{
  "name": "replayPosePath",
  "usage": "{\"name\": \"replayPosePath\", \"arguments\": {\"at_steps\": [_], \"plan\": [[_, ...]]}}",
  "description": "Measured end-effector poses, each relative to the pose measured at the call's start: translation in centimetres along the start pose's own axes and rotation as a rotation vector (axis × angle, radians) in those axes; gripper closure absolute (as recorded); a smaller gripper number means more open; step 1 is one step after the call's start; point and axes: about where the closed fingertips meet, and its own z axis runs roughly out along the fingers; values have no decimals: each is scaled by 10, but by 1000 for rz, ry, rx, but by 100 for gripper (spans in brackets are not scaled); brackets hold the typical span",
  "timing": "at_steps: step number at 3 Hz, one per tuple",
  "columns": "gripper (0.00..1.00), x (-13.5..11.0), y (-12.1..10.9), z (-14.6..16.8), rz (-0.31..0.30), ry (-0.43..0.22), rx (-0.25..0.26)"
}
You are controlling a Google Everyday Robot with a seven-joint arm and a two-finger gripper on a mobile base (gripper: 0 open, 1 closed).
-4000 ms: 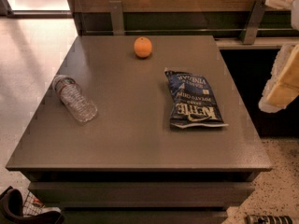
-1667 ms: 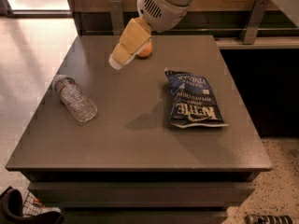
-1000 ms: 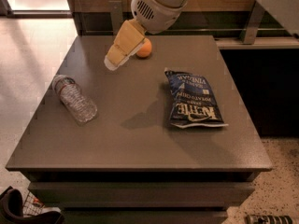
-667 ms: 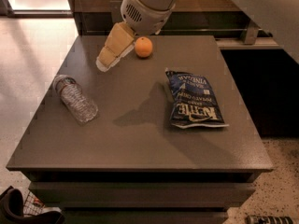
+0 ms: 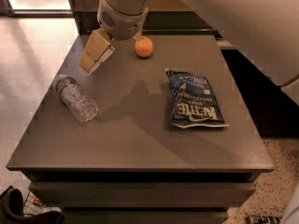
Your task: Place water bottle upright
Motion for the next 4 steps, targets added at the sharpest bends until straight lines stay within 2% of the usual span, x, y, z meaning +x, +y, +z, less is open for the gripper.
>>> {"name": "replayPosePath", "arguments": {"at_steps": [1,2,3,4], "plan": [[0,-13,29,25,-16,109,1],[0,-24,58,55,-31,195,-20],[0,-35,71,80,-36,227,-52],[0,-45,74,102,16,256,-60]]}}
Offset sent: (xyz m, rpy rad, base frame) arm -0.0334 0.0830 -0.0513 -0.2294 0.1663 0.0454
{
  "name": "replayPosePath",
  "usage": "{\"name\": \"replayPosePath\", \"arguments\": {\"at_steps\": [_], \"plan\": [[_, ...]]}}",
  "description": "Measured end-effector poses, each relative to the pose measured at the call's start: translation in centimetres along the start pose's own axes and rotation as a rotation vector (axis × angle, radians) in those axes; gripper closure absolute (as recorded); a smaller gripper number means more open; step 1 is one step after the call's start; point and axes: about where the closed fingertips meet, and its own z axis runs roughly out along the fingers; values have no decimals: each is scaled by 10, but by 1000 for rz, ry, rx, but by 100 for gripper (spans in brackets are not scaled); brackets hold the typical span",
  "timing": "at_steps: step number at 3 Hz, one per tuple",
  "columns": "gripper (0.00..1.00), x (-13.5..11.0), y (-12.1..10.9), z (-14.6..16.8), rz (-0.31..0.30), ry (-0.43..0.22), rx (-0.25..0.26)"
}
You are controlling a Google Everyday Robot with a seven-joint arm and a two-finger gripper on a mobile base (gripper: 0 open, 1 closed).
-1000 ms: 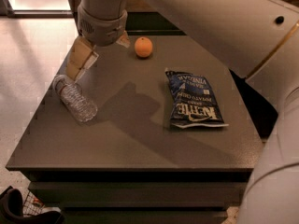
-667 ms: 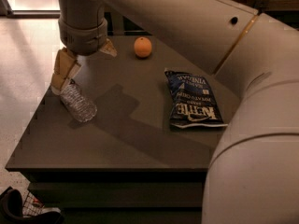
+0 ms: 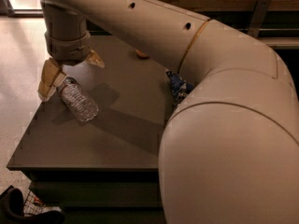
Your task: Place water bottle upright
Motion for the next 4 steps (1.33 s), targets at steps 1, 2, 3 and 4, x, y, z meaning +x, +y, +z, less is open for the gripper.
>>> {"name": "replayPosePath", "arguments": {"at_steps": [1,2,3,4], "plan": [[0,-4,-5,12,95,46,32],[0,-1,-11,19,164,77,55],[1,3,-13,27,206,102,49],[19,-2,-6,40,179,117,12]]}}
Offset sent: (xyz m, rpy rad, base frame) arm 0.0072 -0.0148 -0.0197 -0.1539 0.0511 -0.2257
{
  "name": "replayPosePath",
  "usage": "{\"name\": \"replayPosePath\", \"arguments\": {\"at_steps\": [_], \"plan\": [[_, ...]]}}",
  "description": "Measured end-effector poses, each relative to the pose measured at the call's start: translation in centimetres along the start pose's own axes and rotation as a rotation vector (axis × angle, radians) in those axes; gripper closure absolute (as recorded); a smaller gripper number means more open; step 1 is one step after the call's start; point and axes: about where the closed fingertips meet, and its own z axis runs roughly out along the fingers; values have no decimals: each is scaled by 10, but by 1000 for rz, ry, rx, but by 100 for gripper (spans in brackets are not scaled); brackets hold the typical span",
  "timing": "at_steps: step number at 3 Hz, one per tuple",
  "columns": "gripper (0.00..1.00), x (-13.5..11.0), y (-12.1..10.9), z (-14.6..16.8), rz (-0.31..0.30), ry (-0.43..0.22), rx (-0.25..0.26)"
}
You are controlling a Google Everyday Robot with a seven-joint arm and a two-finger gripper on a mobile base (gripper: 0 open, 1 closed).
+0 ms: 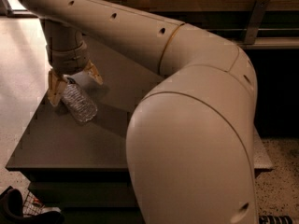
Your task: Place water bottle upright
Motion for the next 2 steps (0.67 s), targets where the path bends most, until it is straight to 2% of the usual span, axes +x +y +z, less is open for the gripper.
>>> {"name": "replayPosePath", "arguments": {"at_steps": [1,2], "plan": [[40,-6,2,3,-4,-15,-8],[72,-10,4,6,-5,-28,-12]]}}
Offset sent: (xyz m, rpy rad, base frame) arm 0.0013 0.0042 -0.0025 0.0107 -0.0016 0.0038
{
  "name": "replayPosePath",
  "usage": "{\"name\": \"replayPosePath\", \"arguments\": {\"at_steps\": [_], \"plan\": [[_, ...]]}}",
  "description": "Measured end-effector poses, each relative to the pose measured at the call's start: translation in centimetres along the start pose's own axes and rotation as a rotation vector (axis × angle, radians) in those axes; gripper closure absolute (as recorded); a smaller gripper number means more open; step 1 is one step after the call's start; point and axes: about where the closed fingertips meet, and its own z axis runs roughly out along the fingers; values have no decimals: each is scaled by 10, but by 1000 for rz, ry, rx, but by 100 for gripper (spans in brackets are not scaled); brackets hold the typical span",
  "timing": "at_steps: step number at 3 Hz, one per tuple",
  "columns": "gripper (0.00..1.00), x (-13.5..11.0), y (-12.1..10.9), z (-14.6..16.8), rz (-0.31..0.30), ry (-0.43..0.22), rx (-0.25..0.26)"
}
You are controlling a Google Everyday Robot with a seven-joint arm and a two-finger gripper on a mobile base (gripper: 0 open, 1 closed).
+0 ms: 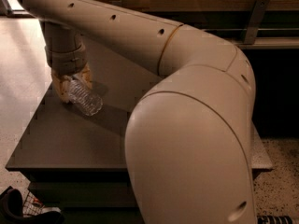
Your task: Place water bottle upright
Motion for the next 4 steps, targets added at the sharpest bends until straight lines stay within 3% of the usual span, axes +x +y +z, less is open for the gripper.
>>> {"name": "replayPosePath", "arguments": {"at_steps": [1,2,3,4], "plan": [[96,-2,1,2,-1,-7,-2],[100,-4,1,3,-1,-12,-4],[100,0,-2,-13,-16,-79,-9],[100,7,-10,-45,-79,-234,-36]]}}
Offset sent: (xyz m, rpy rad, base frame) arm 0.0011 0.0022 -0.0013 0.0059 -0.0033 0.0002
